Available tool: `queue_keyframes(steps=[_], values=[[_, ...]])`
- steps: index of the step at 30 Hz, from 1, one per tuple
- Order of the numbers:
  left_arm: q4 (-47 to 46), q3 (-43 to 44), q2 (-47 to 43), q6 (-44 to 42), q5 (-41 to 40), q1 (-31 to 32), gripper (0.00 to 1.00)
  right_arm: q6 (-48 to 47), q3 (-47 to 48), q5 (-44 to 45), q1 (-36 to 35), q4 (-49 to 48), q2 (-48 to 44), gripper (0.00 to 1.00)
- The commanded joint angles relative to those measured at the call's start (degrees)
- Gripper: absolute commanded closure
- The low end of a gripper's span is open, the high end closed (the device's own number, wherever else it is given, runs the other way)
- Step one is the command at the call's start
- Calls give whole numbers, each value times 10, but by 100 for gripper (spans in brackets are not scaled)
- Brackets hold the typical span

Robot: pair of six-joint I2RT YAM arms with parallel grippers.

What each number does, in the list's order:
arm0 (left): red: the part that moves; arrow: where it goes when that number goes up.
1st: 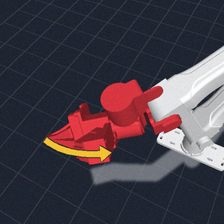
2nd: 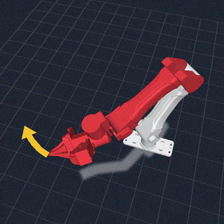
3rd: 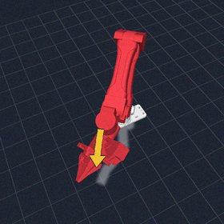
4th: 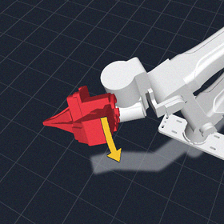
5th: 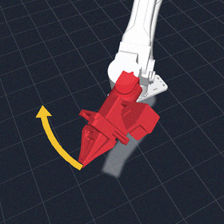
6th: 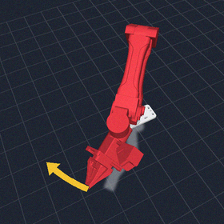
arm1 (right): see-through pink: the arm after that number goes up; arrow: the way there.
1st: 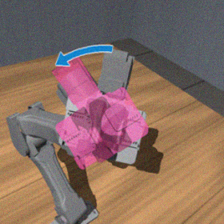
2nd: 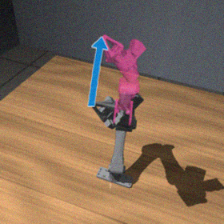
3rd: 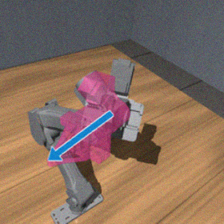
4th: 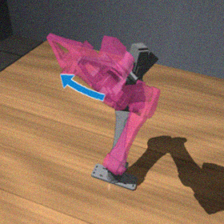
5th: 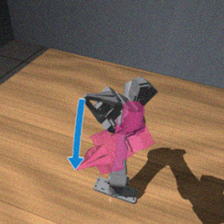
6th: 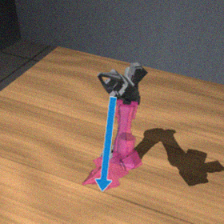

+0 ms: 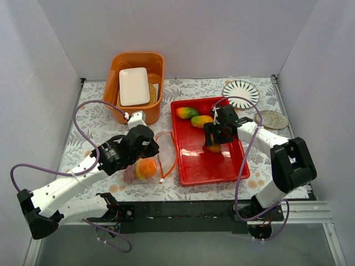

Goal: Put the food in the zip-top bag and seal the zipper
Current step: Pick up the fake fruit from the bin.

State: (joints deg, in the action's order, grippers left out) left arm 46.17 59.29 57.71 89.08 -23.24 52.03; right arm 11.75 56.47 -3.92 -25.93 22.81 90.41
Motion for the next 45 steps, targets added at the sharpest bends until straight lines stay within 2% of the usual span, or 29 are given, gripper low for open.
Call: queue_keyframes(steps=[1, 5, 9, 15, 23, 31, 45], values=[[-6, 0, -4, -5, -2, -3, 100, -7, 24, -4, -2, 12, 5, 19], [-5, -3, -8, -3, -2, -3, 100, -8, 26, -9, -2, 11, 9, 27], [-5, -4, -9, -3, -2, -3, 100, -6, 16, -22, -3, 2, 3, 48], [-6, 0, -5, -6, 0, -3, 100, 15, -7, -38, -5, -2, -25, 59], [-8, -1, -5, -7, 1, -3, 100, 78, -25, -71, -20, -9, -134, 62], [-20, 1, 1, -12, 7, -3, 100, 143, -21, -72, -77, -15, -210, 62], [-21, -6, -4, -5, 7, -3, 100, 187, -1, -84, -140, -26, -213, 62]])
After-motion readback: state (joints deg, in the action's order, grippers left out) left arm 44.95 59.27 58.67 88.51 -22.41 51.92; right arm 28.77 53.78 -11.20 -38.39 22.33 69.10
